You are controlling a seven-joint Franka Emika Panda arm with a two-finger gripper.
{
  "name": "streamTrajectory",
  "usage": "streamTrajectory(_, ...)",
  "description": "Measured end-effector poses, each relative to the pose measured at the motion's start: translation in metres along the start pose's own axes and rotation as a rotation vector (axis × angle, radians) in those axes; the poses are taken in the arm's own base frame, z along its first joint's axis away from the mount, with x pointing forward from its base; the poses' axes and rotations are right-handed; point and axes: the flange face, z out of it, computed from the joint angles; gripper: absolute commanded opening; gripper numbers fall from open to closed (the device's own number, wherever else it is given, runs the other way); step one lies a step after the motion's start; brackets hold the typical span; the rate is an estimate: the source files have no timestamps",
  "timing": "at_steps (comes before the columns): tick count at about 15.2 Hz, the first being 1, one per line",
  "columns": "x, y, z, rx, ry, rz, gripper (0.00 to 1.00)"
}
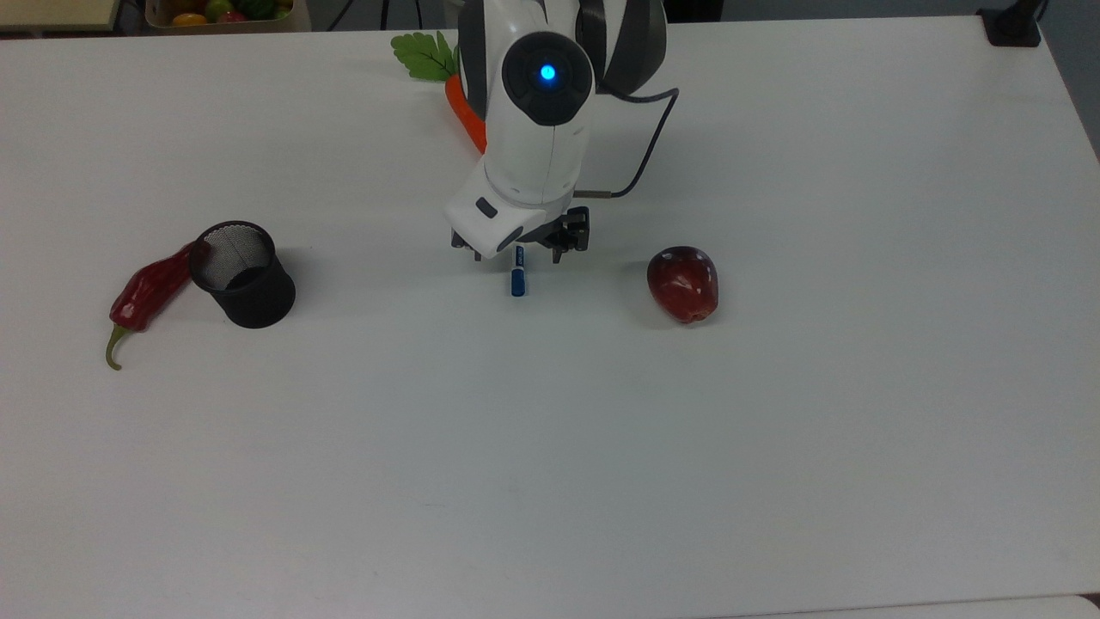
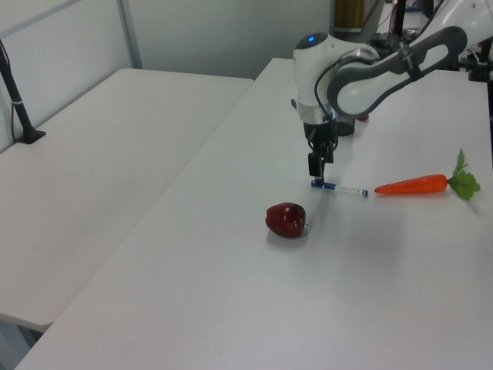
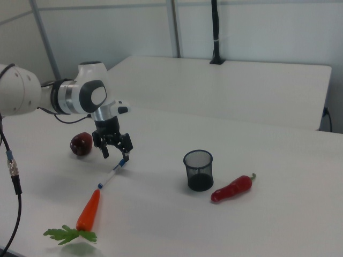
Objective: Place marker
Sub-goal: 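Close the gripper on the marker's cap end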
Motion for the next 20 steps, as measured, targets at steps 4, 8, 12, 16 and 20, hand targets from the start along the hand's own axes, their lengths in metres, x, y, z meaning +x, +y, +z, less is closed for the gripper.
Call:
streamTrajectory(4, -0.001, -0.001, 0.013, 0.001, -0.001, -0.003, 0.4)
streamTrajectory(8, -0.001, -0.001, 0.014, 0.002, -0.001, -0.003, 0.34)
streamTrajectory(12, 0.001, -0.002, 0.016, 0.004, 0.007, -0.004, 0.34)
streamTrajectory(16, 0.001, -0.002, 0.021, 0.003, 0.0, -0.005, 0.24)
streamTrajectory(20, 0.001, -0.003, 0.024, 0.003, -0.003, -0.006, 0.06)
